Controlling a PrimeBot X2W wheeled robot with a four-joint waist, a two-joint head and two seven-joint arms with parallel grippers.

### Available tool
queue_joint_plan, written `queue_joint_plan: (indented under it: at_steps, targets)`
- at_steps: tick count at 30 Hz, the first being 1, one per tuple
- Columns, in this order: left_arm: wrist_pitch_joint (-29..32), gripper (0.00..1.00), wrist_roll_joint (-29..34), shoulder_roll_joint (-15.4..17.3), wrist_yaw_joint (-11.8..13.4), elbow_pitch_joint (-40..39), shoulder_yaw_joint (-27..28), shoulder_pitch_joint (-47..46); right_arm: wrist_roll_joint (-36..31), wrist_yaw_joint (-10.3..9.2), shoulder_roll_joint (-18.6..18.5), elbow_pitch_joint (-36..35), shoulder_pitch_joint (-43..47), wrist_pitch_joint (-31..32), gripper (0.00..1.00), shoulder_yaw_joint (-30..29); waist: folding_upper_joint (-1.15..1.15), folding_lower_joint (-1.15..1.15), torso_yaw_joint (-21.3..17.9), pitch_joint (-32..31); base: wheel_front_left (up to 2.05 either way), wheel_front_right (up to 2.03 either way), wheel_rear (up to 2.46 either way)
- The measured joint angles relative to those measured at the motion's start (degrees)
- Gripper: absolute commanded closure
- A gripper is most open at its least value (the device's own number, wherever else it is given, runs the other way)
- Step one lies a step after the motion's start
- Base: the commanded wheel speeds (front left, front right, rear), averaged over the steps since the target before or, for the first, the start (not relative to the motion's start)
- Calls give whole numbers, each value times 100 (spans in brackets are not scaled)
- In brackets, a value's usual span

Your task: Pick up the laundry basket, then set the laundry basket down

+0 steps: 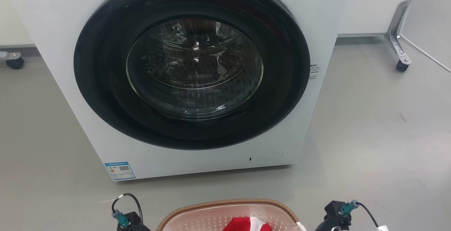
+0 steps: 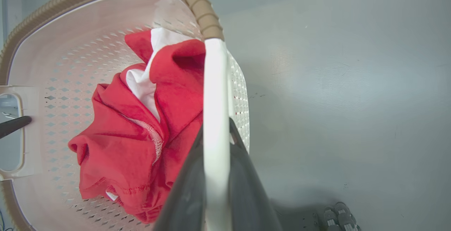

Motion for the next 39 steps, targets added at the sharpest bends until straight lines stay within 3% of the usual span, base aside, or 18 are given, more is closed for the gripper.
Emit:
queue_joint_plan:
  at_steps: [39]
  targets:
    - [-23,100,-247,11,102,-87,-263,0,394,0,-96,-74,30,-32,100,271,0,0,7,79,0,0,0]
